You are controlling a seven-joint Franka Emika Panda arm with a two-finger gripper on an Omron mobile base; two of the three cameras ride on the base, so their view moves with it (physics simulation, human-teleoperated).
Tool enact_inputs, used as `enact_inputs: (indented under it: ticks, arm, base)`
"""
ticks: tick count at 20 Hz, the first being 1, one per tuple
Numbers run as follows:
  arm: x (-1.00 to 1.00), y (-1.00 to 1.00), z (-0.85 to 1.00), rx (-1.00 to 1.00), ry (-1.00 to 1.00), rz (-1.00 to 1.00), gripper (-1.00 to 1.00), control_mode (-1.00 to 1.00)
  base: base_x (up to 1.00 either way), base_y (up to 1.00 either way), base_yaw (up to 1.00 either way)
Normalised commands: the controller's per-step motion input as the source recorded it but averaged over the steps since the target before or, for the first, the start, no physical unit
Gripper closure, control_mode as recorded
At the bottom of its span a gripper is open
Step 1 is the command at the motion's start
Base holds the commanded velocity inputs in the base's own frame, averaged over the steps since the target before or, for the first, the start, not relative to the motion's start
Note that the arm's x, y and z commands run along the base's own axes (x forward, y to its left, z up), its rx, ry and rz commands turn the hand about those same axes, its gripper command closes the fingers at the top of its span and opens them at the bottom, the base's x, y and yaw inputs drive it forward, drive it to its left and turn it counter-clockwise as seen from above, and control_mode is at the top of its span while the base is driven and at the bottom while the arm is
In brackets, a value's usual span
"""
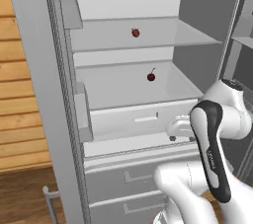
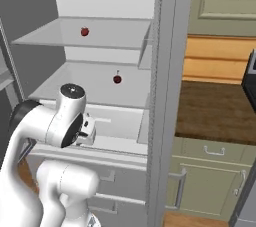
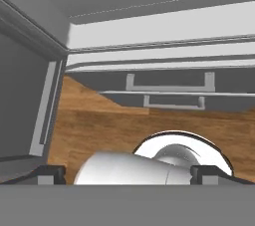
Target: Take the strawberry from the fridge and place it on top of the pancake, located on the dining counter.
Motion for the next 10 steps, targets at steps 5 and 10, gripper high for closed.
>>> enact_inputs:
  ticks: [5,10]
  arm:
    - [0.00,0.00,0.00,0.00,0.00,0.00,-1.00,1.00]
    - [0.00,0.00,0.00,0.00,0.00,0.00,-1.00,1.00]
  base:
    - [0.68,0.08,0.00]
    - [0.68,0.14,0.04]
